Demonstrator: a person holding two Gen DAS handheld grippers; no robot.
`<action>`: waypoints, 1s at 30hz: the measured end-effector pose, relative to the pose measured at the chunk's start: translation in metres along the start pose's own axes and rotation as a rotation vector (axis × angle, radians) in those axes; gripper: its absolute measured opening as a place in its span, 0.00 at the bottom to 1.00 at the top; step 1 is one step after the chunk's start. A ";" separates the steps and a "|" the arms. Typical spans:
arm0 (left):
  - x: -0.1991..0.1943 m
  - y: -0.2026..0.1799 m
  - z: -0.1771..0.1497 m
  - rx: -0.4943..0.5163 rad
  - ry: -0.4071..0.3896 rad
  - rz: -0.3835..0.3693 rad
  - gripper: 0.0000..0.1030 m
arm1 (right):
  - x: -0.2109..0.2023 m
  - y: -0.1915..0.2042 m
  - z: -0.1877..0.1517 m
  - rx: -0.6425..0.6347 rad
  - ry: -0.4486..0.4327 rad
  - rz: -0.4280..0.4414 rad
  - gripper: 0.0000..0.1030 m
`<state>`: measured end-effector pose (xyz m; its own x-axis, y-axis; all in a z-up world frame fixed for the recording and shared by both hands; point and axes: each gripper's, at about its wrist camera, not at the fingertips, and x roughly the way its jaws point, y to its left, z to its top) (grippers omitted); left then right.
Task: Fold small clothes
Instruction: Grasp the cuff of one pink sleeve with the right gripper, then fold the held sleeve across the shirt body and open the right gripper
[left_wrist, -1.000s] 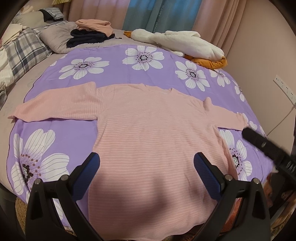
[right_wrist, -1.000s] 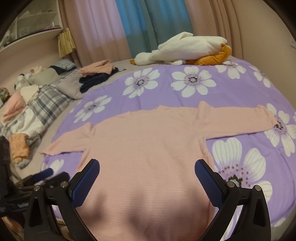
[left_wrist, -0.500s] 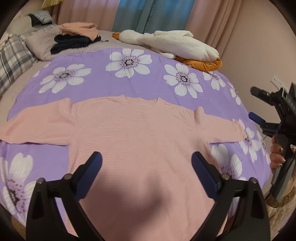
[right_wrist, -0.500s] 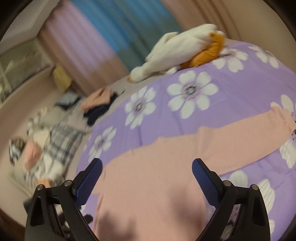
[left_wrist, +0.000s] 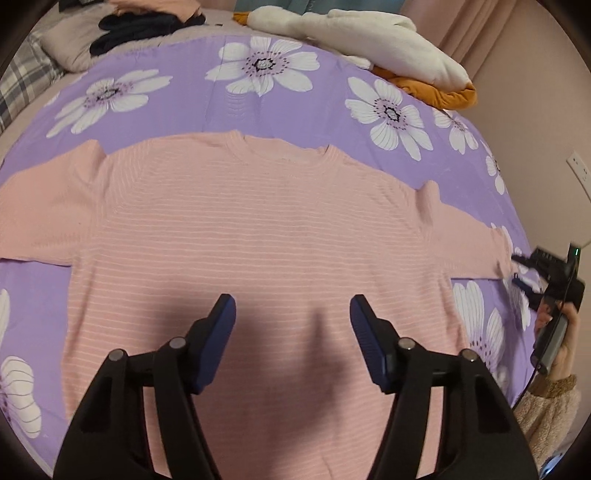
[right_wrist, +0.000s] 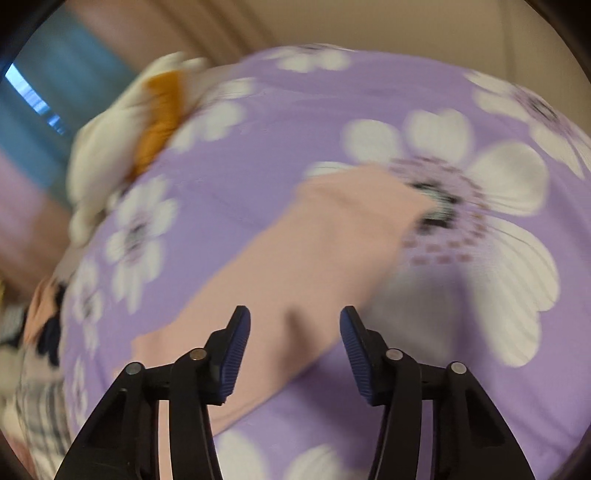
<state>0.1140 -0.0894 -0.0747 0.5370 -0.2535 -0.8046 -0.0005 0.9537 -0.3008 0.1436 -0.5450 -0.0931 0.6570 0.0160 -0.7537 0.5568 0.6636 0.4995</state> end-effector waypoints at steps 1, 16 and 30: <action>0.000 0.000 0.001 -0.005 0.001 -0.001 0.61 | 0.001 -0.008 0.003 0.031 0.000 -0.004 0.50; 0.011 0.004 0.012 -0.015 0.006 0.027 0.63 | 0.024 -0.060 0.038 0.166 -0.090 0.078 0.09; 0.000 0.023 0.016 -0.076 -0.026 0.040 0.63 | -0.073 0.064 0.012 -0.269 -0.385 0.114 0.07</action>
<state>0.1278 -0.0650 -0.0737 0.5574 -0.2102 -0.8032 -0.0858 0.9476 -0.3076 0.1370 -0.5130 -0.0010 0.8749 -0.1449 -0.4622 0.3527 0.8446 0.4029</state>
